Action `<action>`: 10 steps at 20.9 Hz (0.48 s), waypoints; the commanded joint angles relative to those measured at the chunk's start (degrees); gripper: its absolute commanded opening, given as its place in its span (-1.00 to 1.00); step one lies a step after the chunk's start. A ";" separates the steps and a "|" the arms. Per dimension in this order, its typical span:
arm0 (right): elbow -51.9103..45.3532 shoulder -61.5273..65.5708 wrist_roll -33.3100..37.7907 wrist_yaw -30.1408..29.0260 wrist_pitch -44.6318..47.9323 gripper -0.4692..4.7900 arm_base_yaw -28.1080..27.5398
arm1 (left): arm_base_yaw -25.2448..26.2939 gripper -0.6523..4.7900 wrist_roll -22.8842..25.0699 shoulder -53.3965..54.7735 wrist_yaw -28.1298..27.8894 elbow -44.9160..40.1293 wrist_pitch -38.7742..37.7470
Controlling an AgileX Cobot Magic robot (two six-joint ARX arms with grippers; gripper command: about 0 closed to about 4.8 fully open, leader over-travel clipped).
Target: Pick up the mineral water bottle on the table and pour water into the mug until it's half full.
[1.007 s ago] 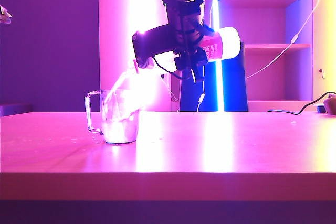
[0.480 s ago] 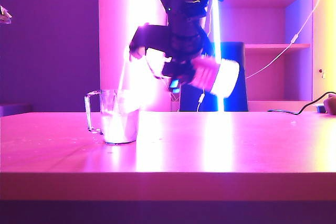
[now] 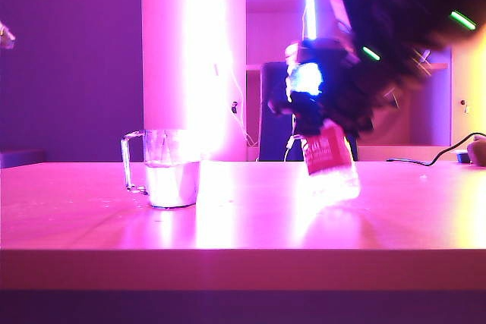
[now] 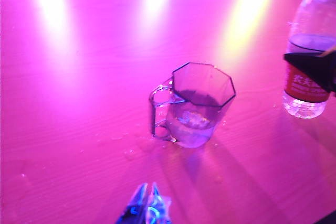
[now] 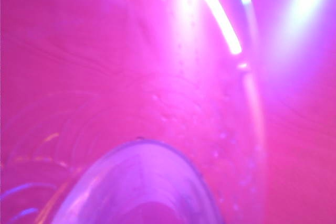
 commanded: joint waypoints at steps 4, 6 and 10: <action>-7.78 3.26 0.85 -3.02 18.73 0.55 -2.45 | 0.02 -0.78 0.04 -0.09 2.97 0.20 -0.72; -8.13 3.23 0.87 -3.02 18.25 1.00 -2.40 | 0.02 -0.77 -0.04 -0.13 2.95 0.20 -0.61; -10.62 -1.01 0.96 -4.17 16.68 1.00 -2.29 | 0.04 -0.66 -0.42 -2.95 -2.10 0.20 -0.55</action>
